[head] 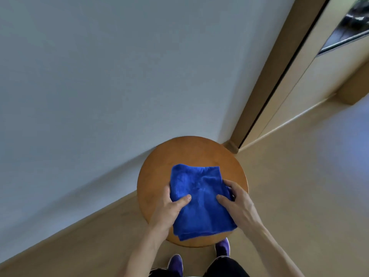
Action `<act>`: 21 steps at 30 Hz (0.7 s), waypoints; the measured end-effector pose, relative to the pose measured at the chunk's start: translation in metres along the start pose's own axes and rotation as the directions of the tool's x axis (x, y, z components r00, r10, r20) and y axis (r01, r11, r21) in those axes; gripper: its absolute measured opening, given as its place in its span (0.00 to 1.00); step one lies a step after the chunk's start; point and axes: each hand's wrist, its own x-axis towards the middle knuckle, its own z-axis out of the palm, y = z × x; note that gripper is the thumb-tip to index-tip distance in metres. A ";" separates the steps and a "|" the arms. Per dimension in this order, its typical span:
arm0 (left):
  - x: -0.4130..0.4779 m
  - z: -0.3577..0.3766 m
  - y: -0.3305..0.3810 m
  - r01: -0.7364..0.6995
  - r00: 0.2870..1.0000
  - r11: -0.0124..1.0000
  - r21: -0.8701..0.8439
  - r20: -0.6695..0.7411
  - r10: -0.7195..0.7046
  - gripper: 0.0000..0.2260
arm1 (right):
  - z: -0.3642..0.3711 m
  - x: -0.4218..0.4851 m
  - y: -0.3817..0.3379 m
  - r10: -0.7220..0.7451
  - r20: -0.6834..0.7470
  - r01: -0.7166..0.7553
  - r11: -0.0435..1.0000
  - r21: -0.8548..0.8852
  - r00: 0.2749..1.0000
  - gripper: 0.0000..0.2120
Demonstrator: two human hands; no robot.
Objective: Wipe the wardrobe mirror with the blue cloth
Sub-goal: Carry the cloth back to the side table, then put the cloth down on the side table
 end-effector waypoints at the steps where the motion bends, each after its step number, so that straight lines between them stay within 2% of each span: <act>1: 0.004 0.004 0.000 0.009 1.000 1.000 -0.001 -0.023 -0.009 0.18 | -0.003 0.011 0.001 -0.005 0.028 0.005 1.000 -0.008 1.000 0.20; 6: 0.025 0.036 0.003 0.078 0.983 0.995 -0.058 -0.162 -0.087 0.19 | -0.029 0.066 0.009 -0.016 0.153 0.023 0.999 -0.046 0.988 0.17; 10: 0.044 0.073 0.005 0.106 0.960 0.991 -0.080 -0.250 -0.123 0.26 | -0.057 0.111 0.014 0.017 0.241 0.012 0.993 -0.120 0.970 0.14; 21: 0.073 0.108 -0.013 0.170 0.892 0.970 -0.171 -0.391 -0.225 0.29 | -0.068 0.184 0.035 0.107 0.415 0.007 0.964 -0.264 0.904 0.09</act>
